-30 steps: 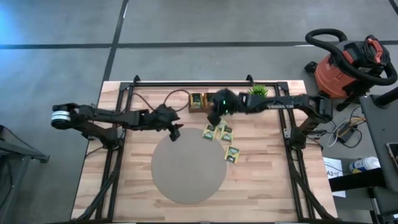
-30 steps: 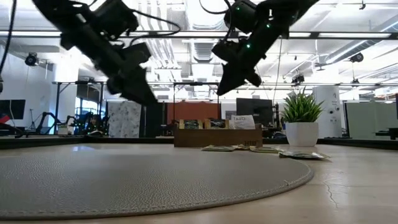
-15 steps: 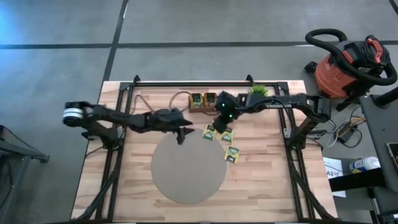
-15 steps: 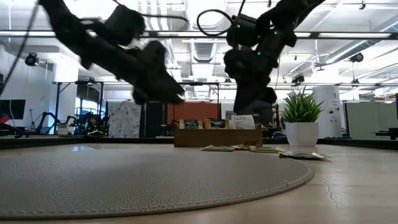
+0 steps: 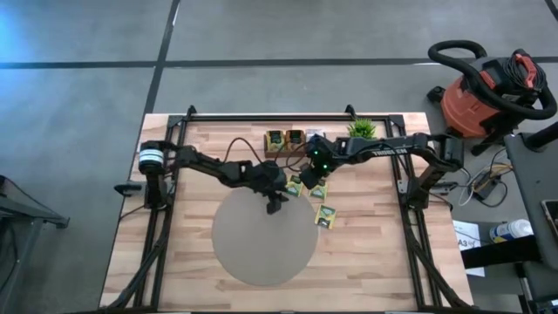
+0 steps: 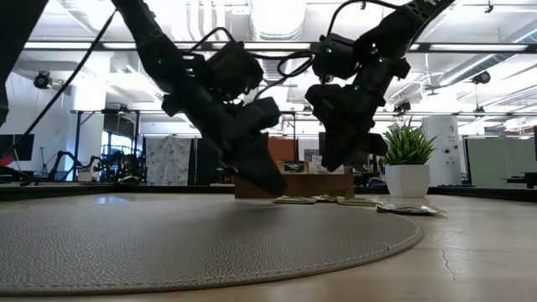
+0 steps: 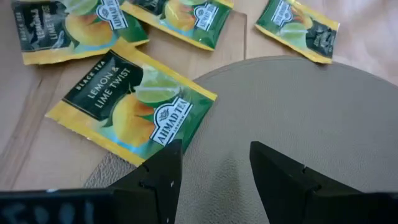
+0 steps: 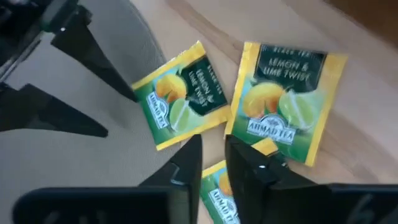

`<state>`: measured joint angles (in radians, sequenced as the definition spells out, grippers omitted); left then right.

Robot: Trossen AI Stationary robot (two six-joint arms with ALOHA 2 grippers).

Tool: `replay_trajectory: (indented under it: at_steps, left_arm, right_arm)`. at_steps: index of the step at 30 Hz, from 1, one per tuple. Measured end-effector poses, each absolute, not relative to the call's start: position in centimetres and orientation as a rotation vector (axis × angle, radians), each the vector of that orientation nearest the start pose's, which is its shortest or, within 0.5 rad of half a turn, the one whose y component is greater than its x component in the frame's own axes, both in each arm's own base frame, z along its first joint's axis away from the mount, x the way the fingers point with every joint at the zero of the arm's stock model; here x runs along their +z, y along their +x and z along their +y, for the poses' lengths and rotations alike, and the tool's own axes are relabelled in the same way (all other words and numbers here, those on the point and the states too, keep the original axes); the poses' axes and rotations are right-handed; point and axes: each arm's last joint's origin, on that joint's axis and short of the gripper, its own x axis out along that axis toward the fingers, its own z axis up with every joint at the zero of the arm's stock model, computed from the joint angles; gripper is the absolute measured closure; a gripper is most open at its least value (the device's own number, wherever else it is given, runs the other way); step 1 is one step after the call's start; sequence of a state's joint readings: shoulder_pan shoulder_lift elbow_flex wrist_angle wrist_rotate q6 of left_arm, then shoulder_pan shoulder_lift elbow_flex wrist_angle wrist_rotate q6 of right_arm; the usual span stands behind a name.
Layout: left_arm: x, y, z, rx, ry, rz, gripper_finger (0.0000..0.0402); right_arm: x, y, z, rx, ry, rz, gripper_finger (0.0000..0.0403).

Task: Pick & Place Tea
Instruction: Put the yellow tea sachet into the left compartment of the wooden organizer

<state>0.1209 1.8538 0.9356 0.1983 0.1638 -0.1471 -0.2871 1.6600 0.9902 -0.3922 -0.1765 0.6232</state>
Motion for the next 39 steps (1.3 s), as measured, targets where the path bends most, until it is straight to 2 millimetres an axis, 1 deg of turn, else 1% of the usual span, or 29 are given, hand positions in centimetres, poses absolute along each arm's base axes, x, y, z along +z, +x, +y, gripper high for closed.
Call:
replay_trajectory:
  at_steps: [5, 9, 11, 16, 18, 22, 26, 29, 34, 39]
  left_arm:
    - [13.0, 36.3, 4.1, 0.018, -0.252, 0.731, 0.0219]
    - [12.7, 36.4, 4.1, 0.02, -0.255, 0.741, 0.0219]
    - [12.4, 36.4, 4.1, 0.02, -0.255, 0.743, 0.0219]
    - [12.1, 36.5, 4.1, 0.019, -0.26, 0.743, 0.0219]
    - [12.1, 36.5, 4.1, 0.02, -0.263, 0.738, 0.0219]
    - [12.1, 36.5, 4.1, 0.021, -0.264, 0.738, 0.0219]
    - [12.1, 36.5, 4.1, 0.023, -0.264, 0.741, 0.0219]
    - [12.1, 36.5, 4.1, 0.028, -0.259, 0.741, 0.0219]
    - [12.0, 36.5, 4.1, 0.042, -0.237, 0.74, 0.0219]
    - [12.1, 36.5, 4.2, 0.062, -0.229, 0.737, 0.0219]
  right_arm:
    - [17.3, 30.8, -8.6, -0.407, 0.825, 0.944, 0.0284]
    - [16.8, 30.8, -8.6, -0.402, 0.823, 0.927, 0.0259]
    - [16.4, 30.9, -8.7, -0.407, 0.826, 0.933, 0.0252]
    - [14.5, 31.4, -9.1, -0.426, 0.832, 0.98, 0.0243]
    - [14.3, 31.9, -9.3, -0.423, 0.829, 0.976, 0.0244]
    - [14.2, 32.7, -9.5, -0.401, 0.815, 0.977, 0.0249]
    - [14.5, 33.3, -9.6, -0.306, 0.83, 0.982, 0.0258]
    - [14.4, 33.5, -9.6, -0.277, 0.841, 0.989, 0.0271]
    - [14.5, 33.8, -9.7, -0.242, 0.782, 0.988, 0.0311]
    - [15.6, 34.5, -10.0, -0.202, 0.706, 0.954, 0.0362]
